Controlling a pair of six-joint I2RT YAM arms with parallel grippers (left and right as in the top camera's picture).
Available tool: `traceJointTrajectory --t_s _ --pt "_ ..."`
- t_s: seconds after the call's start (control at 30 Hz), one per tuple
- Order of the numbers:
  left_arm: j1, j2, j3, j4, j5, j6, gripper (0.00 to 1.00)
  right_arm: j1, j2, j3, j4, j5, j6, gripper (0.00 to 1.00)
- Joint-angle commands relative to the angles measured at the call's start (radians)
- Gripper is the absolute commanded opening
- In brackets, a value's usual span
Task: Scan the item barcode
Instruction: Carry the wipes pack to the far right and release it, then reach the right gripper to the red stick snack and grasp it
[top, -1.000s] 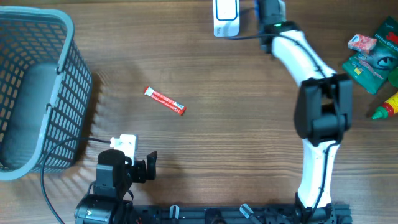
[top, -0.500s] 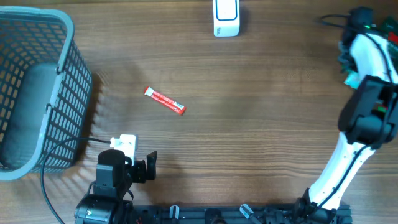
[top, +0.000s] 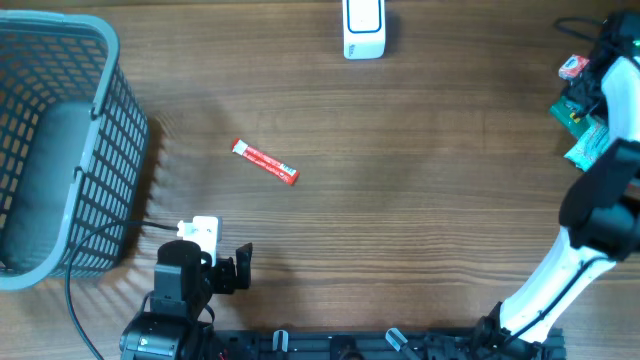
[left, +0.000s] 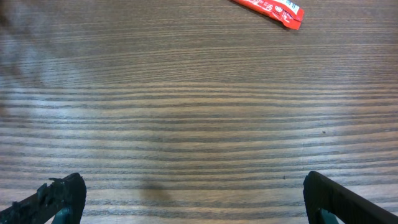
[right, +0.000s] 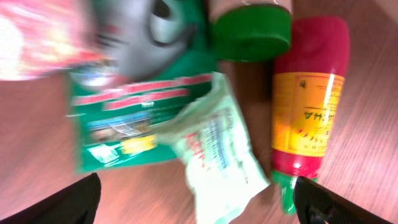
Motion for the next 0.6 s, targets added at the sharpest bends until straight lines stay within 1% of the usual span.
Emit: traceJointTrajectory --t_s 0.0,0.03,0.1,0.2,0.23,0.33,0.4,0.47,0.57 --pt "-0.005 -0.001 -0.001 0.003 -0.01 -0.002 1.0 0.037 -0.146 -0.001 -0.008 -0.275 -0.005 1.0" --pt "-0.005 -0.001 -0.001 0.003 -0.01 -0.002 1.0 0.05 -0.172 -0.001 -0.012 -0.404 -0.005 1.0" --pt "-0.005 -0.001 -0.001 0.003 -0.01 -0.002 1.0 0.079 -0.194 -0.001 -0.021 -0.584 -0.014 1.0" --pt "-0.005 -0.001 -0.001 0.003 -0.01 -0.002 1.0 0.164 -0.193 -0.004 -0.024 -0.892 -0.131 1.0" --pt "-0.005 -0.001 -0.001 0.003 -0.01 -0.002 1.0 0.203 -0.188 -0.008 -0.024 -0.941 -0.175 1.0" --pt "-0.005 -0.001 -0.001 0.003 -0.01 -0.002 1.0 0.331 -0.173 -0.025 -0.021 -0.988 -0.303 1.0" --pt "-0.005 -0.001 -0.001 0.003 -0.01 -0.002 1.0 0.461 -0.151 -0.042 -0.011 -0.987 -0.401 1.0" --pt "-0.005 -0.001 -0.001 0.003 -0.01 -0.002 1.0 0.552 -0.133 -0.057 0.013 -0.987 -0.446 1.0" --pt "-0.005 -0.001 -0.001 0.003 -0.01 -0.002 1.0 0.705 -0.096 -0.095 0.099 -0.982 -0.526 1.0"
